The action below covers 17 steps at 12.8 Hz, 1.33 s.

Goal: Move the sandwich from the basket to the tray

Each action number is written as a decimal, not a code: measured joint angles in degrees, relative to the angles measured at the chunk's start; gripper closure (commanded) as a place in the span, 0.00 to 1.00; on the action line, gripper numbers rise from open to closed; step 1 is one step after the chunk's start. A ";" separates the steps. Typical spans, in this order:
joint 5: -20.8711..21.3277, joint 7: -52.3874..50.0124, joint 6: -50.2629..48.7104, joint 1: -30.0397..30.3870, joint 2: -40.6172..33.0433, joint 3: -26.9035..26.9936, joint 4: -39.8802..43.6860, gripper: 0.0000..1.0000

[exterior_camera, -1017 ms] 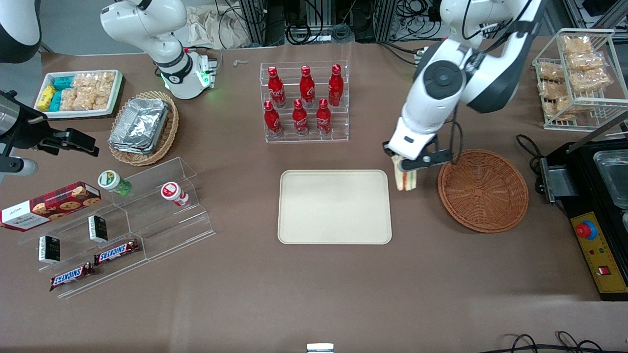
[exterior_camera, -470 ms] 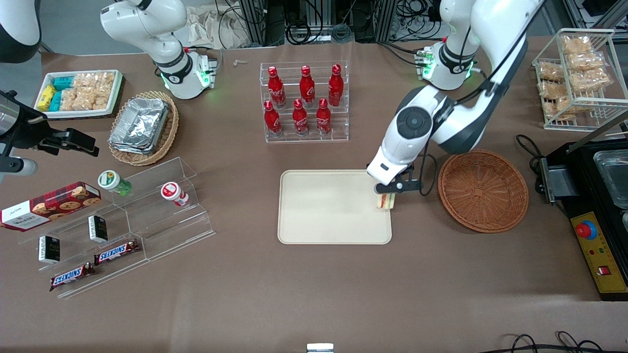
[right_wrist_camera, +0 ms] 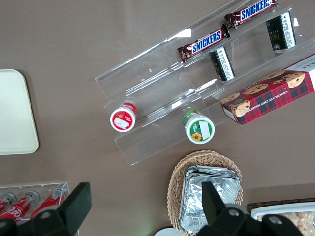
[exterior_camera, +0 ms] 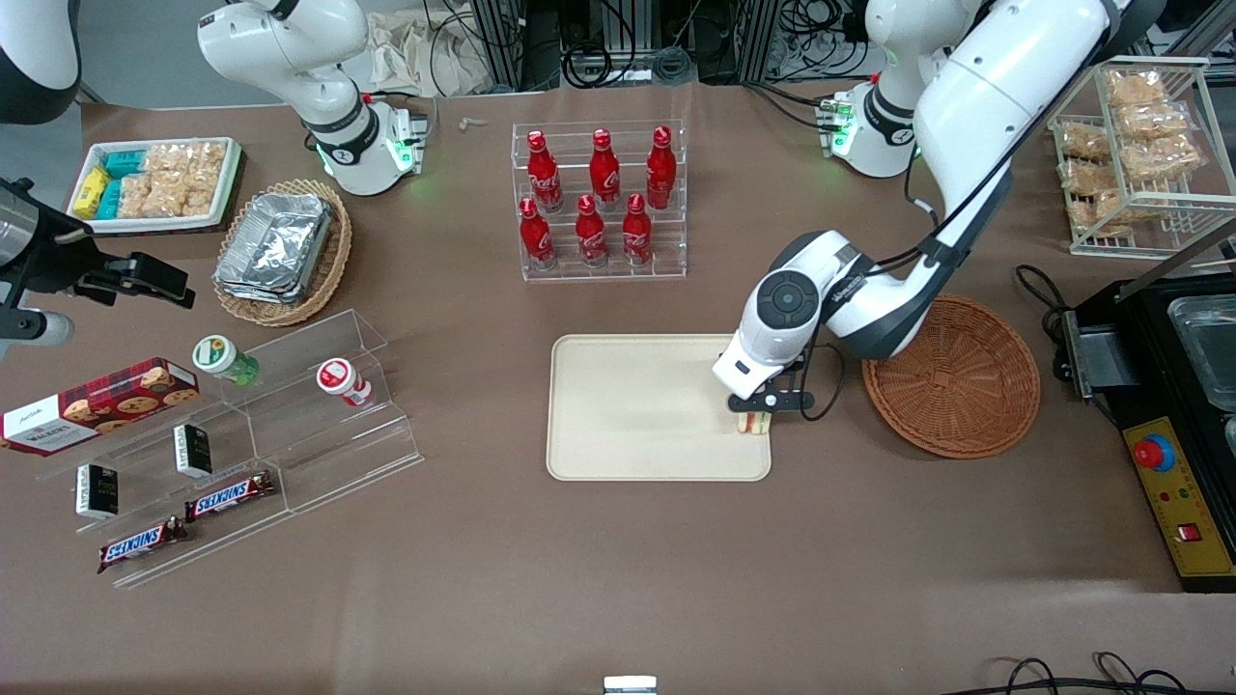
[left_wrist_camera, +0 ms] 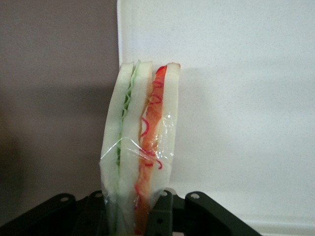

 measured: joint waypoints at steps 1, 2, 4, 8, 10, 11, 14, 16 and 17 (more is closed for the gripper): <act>0.10 -0.06 0.36 -0.04 0.55 -0.02 0.32 1.00; 0.11 -0.10 0.41 -0.10 0.76 -0.02 0.60 0.93; 0.14 -0.12 0.41 -0.15 0.99 -0.02 0.84 0.01; 0.20 -0.12 0.41 -0.23 1.62 -0.03 2.21 0.00; 0.20 -0.14 0.16 -0.55 1.98 -0.03 3.75 0.00; 0.20 -0.26 -0.58 -0.66 1.95 -0.12 4.32 0.00; -0.75 -0.92 -5.38 -0.55 -0.55 -1.01 6.66 0.00; -4.20 -0.69 -8.02 0.20 -6.08 -1.22 7.51 0.00; -6.06 0.34 -9.66 0.94 -9.15 -1.26 7.57 0.00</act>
